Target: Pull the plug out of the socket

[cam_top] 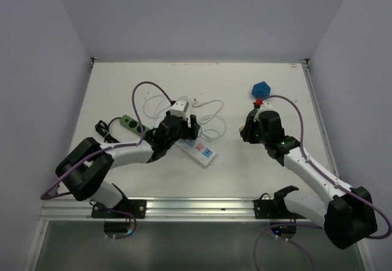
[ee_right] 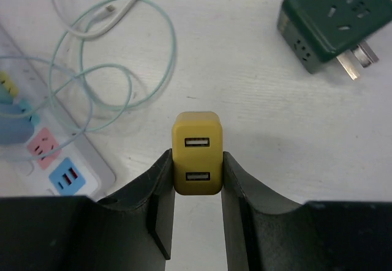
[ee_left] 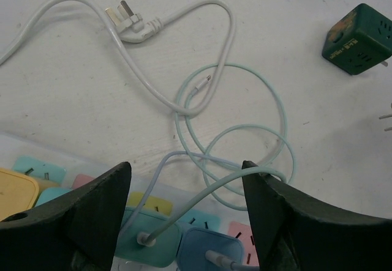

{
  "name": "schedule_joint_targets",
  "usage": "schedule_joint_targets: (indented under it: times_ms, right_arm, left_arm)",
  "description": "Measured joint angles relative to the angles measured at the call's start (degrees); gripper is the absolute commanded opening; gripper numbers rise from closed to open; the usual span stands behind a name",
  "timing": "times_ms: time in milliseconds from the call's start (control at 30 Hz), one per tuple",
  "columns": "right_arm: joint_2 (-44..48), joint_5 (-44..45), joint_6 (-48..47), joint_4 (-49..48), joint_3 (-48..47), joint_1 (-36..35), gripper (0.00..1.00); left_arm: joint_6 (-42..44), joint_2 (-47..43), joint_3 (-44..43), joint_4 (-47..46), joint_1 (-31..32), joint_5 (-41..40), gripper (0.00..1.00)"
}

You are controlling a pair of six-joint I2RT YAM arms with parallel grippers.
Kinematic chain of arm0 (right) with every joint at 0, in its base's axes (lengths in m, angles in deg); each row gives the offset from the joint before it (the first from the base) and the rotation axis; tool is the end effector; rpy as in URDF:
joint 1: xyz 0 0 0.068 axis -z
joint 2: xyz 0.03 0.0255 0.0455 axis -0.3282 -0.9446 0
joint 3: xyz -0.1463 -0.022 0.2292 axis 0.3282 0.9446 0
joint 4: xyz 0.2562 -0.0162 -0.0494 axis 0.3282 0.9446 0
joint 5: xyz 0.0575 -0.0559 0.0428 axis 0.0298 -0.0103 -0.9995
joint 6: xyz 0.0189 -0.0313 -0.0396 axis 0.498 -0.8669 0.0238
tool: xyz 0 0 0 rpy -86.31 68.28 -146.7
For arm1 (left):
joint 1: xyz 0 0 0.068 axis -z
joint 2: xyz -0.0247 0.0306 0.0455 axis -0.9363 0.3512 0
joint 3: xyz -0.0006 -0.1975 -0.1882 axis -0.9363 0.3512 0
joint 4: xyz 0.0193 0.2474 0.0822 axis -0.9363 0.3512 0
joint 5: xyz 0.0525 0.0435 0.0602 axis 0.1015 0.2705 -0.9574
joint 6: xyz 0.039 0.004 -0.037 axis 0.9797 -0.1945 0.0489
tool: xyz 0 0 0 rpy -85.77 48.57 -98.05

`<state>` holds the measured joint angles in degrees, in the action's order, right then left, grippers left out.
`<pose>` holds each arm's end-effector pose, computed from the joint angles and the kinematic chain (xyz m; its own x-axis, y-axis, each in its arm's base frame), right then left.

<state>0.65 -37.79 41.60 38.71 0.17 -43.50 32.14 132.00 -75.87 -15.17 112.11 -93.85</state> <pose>0.2033 0.0898 0.2289 -0.6315 0.0664 -0.7725 -0.1776 0.9575 0.2274 0.2294 -0.2001 0.1804 -0.4890 -0.1241 -0.8634 0.3203 0.8951 -0.3101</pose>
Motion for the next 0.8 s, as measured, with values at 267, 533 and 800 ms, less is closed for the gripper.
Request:
schedule_joint_targets:
  times_ms: [267, 533, 800]
  right_arm:
    - [-7.8, -7.0, 10.3, -8.9, 2.1, 12.0, 0.23]
    - [-16.4, -11.8, 15.9, -15.7, 2.2, 17.8, 0.34]
    - [-20.6, -13.9, 19.4, -17.9, 2.4, 21.1, 0.57]
  left_arm:
    - [2.4, -4.3, -1.2, 7.8, -0.5, 0.3, 0.86]
    - [4.7, -7.2, -1.3, 11.4, -0.6, 0.5, 0.89]
    - [7.1, -10.2, -1.2, 14.0, -0.7, -0.7, 0.91]
